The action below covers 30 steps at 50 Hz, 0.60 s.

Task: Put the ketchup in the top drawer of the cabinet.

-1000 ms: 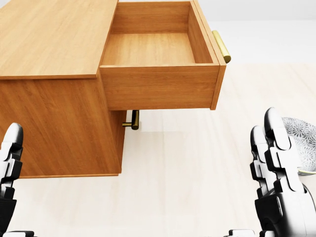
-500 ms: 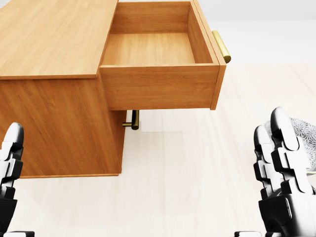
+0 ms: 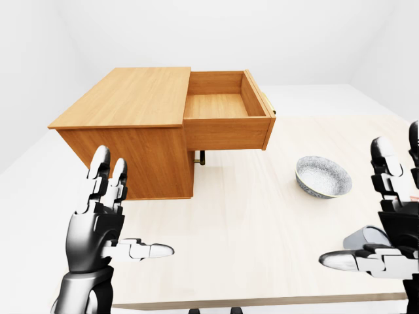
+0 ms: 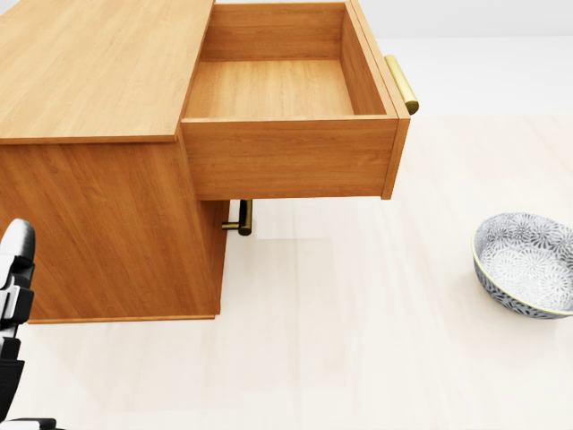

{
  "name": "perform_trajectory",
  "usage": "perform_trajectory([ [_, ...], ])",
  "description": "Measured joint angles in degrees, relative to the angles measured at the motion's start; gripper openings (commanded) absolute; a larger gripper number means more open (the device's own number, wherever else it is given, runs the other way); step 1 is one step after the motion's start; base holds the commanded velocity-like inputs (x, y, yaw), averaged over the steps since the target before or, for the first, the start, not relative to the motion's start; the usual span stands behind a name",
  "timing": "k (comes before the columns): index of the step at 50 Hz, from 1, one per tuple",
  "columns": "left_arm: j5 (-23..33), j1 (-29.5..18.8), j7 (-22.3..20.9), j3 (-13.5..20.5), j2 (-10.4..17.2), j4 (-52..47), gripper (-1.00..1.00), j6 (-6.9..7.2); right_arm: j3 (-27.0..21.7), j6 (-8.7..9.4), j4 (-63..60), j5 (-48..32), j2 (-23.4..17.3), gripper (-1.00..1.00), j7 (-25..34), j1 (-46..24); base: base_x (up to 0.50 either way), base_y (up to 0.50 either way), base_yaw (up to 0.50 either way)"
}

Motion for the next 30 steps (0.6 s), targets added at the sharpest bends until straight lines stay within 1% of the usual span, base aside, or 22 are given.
perform_trajectory([
  [2, -0.01, 0.02, -0.03, 0.04, -0.02, -0.01, 1.00, 0.00, -3.92, 0.00, 0.00, 5.39, -4.02, 1.00, -2.02, 0.44, 0.00, 0.00, 0.00],
  [5, 0.00, 0.00, -0.02, 0.06, -0.04, 0.00, 1.00, 0.00, -9.99, 0.00, 0.00, 12.33, -8.65, 1.00, -3.81, 0.85, 0.00, 0.00, 0.00],
  [8, 0.05, 0.01, 0.00, 0.03, -0.06, 0.02, 1.00, 0.00, -15.99, 0.00, 0.00, 17.80, -11.80, 1.00, -4.21, 0.90, 0.00, 0.00, 0.00],
  [11, 0.14, 0.00, 0.05, -0.04, -0.07, 0.09, 1.00, 0.00, -21.62, 0.00, 0.00, 21.97, -13.83, 1.00, -3.68, 0.65, 0.00, 0.00, 0.00],
  [16, 0.20, 0.03, 0.12, -0.09, -0.07, 0.12, 1.00, 0.00, -29.81, 0.00, 0.00, 26.34, -15.66, 1.00, -1.43, -0.31, 0.00, 0.00, 0.00],
  [21, 0.16, 0.08, 0.15, -0.03, -0.08, 0.05, 1.00, 0.00, -36.52, 0.00, 0.00, 27.31, -16.17, 1.00, 2.74, -2.29, 0.00, 0.00, 0.00],
  [26, 0.13, 0.07, 0.17, 0.03, -0.09, 0.03, 1.00, 0.00, -41.52, 0.00, 0.00, 24.57, -15.91, 1.00, 9.03, -4.71, 0.00, 0.00, 0.00],
  [30, 0.18, 0.05, 0.21, 0.02, -0.10, 0.09, 1.00, 0.00, -43.83, 0.00, 0.00, 19.47, -15.43, 1.00, 14.88, -7.13, 0.00, 0.00, 0.00],
])
